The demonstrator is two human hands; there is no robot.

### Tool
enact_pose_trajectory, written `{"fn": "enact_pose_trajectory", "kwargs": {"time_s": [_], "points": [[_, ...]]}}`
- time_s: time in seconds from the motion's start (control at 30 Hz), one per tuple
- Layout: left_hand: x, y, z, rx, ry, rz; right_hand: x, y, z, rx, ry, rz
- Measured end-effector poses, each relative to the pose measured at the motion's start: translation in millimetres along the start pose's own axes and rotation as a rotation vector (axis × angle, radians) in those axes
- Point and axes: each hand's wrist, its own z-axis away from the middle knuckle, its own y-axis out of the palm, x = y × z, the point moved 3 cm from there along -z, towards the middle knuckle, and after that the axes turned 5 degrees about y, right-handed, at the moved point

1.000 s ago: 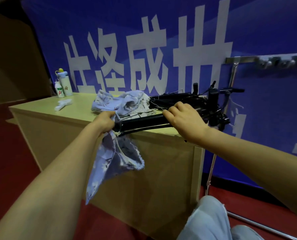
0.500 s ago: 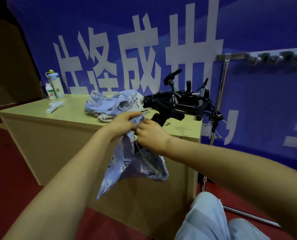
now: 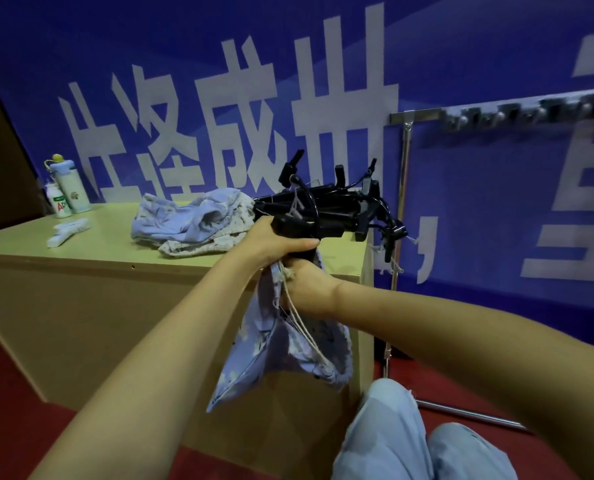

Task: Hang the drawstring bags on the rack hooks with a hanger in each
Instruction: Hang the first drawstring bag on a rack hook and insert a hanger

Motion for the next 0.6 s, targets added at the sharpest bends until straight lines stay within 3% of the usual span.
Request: {"fn": "enact_pose_trajectory", "kwargs": {"time_s": [0.13, 0.33, 0.6], "points": [[-15, 20, -7, -0.057, 0.059, -0.054, -11, 13, 15, -0.073, 0.034, -0.18], [-39, 47, -16, -0.213, 0.112, -0.041, -54, 30, 68, -0.403, 0.18, -0.266], [-77, 99, -44, -0.464, 0.122, 0.133, -110, 38, 149, -0.276, 0.25, -0.49]]}}
